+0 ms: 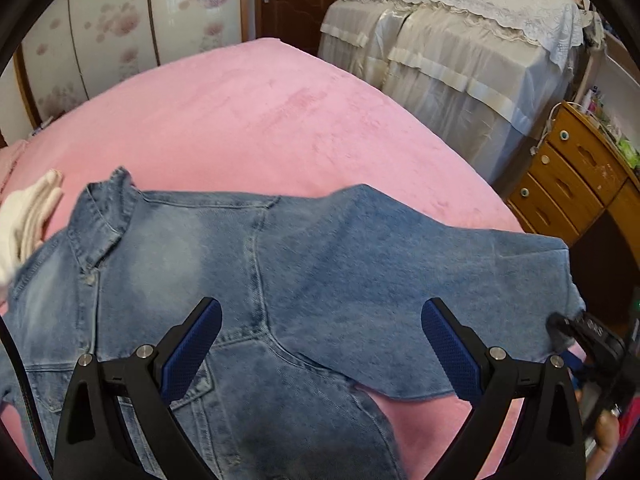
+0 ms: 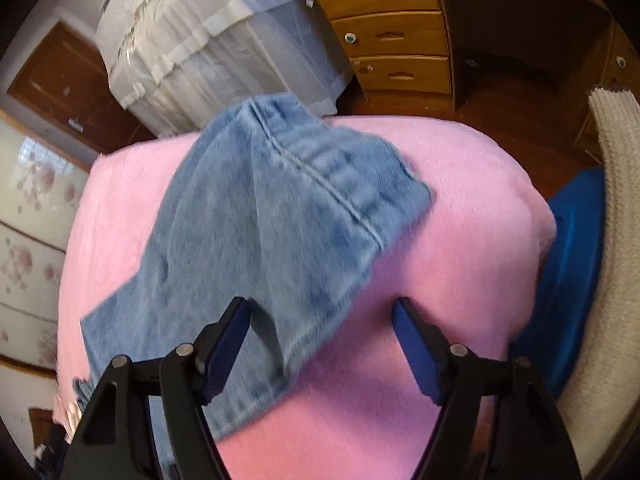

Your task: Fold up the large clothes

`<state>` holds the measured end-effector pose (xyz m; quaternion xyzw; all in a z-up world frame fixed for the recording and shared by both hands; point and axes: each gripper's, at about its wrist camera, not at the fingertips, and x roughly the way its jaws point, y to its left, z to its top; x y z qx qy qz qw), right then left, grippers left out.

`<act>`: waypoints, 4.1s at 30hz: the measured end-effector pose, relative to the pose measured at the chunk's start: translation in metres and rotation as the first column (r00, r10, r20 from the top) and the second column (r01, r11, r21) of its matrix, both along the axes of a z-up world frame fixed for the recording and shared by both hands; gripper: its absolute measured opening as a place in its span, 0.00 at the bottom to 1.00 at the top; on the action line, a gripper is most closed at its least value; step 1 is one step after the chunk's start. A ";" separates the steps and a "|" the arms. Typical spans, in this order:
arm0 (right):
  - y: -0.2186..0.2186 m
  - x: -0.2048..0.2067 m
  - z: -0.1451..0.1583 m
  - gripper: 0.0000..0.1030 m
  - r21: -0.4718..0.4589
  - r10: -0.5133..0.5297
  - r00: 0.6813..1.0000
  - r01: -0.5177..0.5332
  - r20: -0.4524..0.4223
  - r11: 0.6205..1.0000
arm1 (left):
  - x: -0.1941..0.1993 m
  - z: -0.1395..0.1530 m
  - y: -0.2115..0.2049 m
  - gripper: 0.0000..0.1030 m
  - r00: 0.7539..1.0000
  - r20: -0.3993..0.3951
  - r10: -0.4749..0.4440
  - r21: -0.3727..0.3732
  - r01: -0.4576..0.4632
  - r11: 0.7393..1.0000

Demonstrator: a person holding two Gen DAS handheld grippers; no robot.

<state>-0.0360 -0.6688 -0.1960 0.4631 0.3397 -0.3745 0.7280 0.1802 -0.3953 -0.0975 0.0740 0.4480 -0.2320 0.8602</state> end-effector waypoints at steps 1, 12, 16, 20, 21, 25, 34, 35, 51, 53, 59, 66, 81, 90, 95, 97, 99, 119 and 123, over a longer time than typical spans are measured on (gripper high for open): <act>-0.002 0.003 0.001 0.60 -0.015 0.000 1.000 0.000 0.006 1.000 | -0.001 0.000 0.001 0.97 1.000 -0.006 -0.007 -0.003 0.007 1.000; 0.080 0.080 0.126 0.09 -0.432 0.379 0.920 -0.304 0.096 0.849 | 0.002 0.041 0.087 0.97 0.994 0.063 0.087 -0.028 -0.085 0.996; 0.188 0.137 0.161 0.09 -0.588 0.645 0.764 -0.515 0.014 0.623 | 0.005 0.051 0.155 0.97 0.976 0.080 0.202 -0.079 -0.196 0.977; 0.278 0.185 0.134 0.10 -0.583 0.796 0.592 -0.692 -0.124 0.425 | 0.015 0.033 0.207 0.97 0.959 0.039 0.282 -0.061 -0.279 0.958; 0.301 0.196 0.114 0.17 -0.562 0.817 0.544 -0.743 -0.192 0.363 | 0.017 0.025 0.216 0.97 0.956 0.019 0.291 -0.053 -0.290 0.956; 0.353 0.211 0.022 0.43 -0.351 0.837 0.365 -0.909 -0.409 0.224 | 0.026 -0.019 0.244 0.97 0.951 -0.111 0.289 -0.041 -0.295 0.955; 0.326 0.131 0.030 0.45 -0.333 0.849 0.466 -0.864 -0.249 0.377 | 0.038 -0.075 0.231 0.84 0.930 -0.345 0.130 -0.240 -0.221 0.945; 0.321 0.128 0.032 0.45 -0.328 0.846 0.479 -0.858 -0.233 0.396 | 0.041 -0.079 0.226 0.81 0.923 -0.368 0.110 -0.264 -0.217 0.940; 0.302 0.109 0.026 0.45 -0.275 0.834 0.534 -0.830 -0.139 0.486 | 0.078 -0.136 0.177 0.64 0.837 -0.547 0.032 -0.457 -0.331 0.826; 0.301 0.108 0.024 0.45 -0.263 0.834 0.536 -0.830 -0.131 0.492 | 0.081 -0.136 0.168 0.64 0.835 -0.549 0.033 -0.450 -0.329 0.830; 0.294 0.102 0.021 0.45 -0.244 0.821 0.559 -0.817 -0.117 0.522 | 0.080 -0.134 0.149 0.38 0.818 -0.576 -0.014 -0.475 -0.321 0.819; 0.286 0.094 0.022 0.45 -0.243 0.803 0.583 -0.802 -0.123 0.545 | 0.075 -0.103 0.124 0.24 0.871 -0.486 0.072 -0.379 -0.284 0.881; 0.208 0.112 0.030 0.62 -0.279 0.636 0.762 -0.641 -0.118 0.715 | 0.089 0.082 0.094 0.24 0.990 -0.141 0.028 -0.420 -0.085 0.903; 0.244 0.170 0.047 0.62 -0.379 0.702 0.672 -0.729 -0.236 0.570 | 0.104 0.100 0.213 0.24 0.973 -0.025 0.231 -0.404 -0.221 0.888; 0.272 0.174 0.035 0.62 -0.350 0.746 0.583 -0.805 -0.321 0.479 | 0.106 0.005 0.271 0.27 0.939 -0.139 0.314 -0.243 -0.340 0.908; 0.279 0.168 0.028 0.62 -0.327 0.759 0.547 -0.832 -0.352 0.448 | 0.103 -0.040 0.286 0.28 0.919 -0.229 0.320 -0.162 -0.360 0.919; 0.282 0.164 0.025 0.62 -0.310 0.767 0.526 -0.847 -0.367 0.433 | 0.095 -0.067 0.293 0.34 0.905 -0.272 0.328 -0.109 -0.368 0.924; 0.253 0.157 0.073 0.62 -0.305 0.809 0.548 -0.824 -0.212 0.478 | 0.180 -0.110 0.338 0.59 0.820 -0.481 0.311 -0.219 -0.455 0.863; 0.249 0.171 0.073 0.62 -0.310 0.807 0.555 -0.818 -0.202 0.485 | 0.185 -0.126 0.332 0.59 0.822 -0.500 0.271 -0.217 -0.422 0.880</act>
